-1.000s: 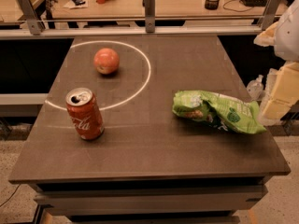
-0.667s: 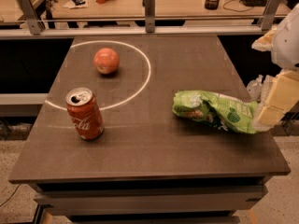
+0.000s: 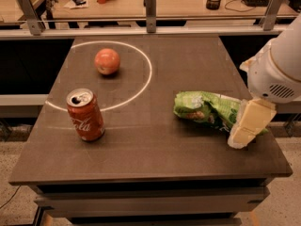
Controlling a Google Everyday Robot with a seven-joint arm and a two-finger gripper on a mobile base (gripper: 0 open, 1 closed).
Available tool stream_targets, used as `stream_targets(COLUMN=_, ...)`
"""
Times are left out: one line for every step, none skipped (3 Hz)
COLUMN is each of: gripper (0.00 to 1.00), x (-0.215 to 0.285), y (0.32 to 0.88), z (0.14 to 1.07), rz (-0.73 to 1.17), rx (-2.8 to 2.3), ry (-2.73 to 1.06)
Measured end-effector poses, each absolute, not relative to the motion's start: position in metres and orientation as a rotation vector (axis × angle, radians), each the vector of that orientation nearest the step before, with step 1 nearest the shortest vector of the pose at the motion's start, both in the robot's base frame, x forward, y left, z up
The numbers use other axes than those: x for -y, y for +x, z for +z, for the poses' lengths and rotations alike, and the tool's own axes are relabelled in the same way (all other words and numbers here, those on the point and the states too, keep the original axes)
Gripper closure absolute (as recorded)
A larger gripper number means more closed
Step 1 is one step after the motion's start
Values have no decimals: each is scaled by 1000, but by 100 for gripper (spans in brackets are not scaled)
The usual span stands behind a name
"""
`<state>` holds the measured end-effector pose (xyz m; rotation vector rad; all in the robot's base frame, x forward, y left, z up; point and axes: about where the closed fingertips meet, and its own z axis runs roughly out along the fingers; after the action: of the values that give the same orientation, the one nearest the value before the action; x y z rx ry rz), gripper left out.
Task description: Move green rice chip bag near coke can
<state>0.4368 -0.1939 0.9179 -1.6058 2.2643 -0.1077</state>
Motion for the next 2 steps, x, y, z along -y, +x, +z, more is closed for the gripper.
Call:
stream_targets(gripper=0, x=185, y=440, z=891, rz=-82, rx=-2274, ry=-1588)
stream_targets(gripper=0, x=178, y=443, z=869, rz=-54, rx=-2265, ry=-1581)
